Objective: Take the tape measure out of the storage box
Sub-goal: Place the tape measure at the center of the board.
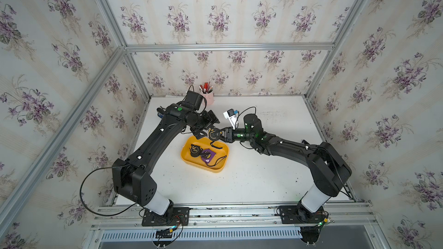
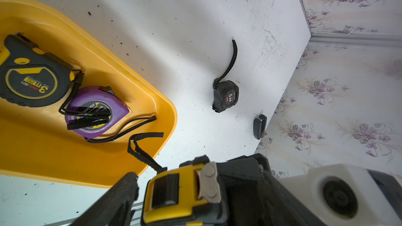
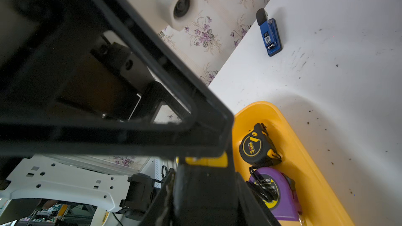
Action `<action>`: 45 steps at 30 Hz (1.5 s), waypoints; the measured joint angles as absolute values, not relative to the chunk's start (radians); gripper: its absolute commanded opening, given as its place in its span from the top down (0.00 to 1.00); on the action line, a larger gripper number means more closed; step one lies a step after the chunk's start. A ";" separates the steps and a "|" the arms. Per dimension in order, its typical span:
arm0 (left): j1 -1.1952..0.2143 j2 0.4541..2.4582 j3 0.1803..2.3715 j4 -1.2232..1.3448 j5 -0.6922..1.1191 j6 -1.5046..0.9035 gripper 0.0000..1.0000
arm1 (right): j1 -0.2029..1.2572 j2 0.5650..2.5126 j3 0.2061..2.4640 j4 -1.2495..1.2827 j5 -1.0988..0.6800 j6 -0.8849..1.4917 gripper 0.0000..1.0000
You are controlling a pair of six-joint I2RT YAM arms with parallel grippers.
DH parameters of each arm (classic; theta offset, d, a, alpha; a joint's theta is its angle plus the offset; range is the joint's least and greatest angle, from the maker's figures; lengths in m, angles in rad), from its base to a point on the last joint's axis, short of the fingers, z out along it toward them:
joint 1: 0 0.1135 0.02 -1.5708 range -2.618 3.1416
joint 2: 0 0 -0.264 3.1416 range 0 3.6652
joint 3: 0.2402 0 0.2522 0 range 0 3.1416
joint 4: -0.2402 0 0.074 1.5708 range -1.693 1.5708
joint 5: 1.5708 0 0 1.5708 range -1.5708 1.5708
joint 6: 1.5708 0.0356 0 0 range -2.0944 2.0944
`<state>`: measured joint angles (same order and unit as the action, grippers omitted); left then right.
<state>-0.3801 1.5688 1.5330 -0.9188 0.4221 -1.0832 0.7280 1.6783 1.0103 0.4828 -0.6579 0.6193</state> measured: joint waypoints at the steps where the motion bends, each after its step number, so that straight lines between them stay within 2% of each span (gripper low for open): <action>1: -0.380 1.570 1.529 -0.917 0.422 -1.083 0.05 | 0.728 1.666 1.005 0.472 -0.645 0.612 0.78; 14: -0.374 1.568 1.385 -0.933 0.387 -1.010 0.00 | 0.657 1.383 0.799 0.186 -0.445 0.591 0.77; 21: -0.391 1.590 1.289 -0.920 0.381 -1.001 0.00 | 0.558 1.331 0.669 0.016 -0.373 0.636 0.77; 28: -0.420 1.643 1.251 -0.892 0.372 -1.001 0.00 | 0.437 1.311 0.572 -0.076 -0.353 0.696 0.76; 45: -0.438 1.712 1.232 -0.857 0.338 -1.000 0.00 | 0.389 1.452 0.603 -0.067 -0.347 0.727 0.74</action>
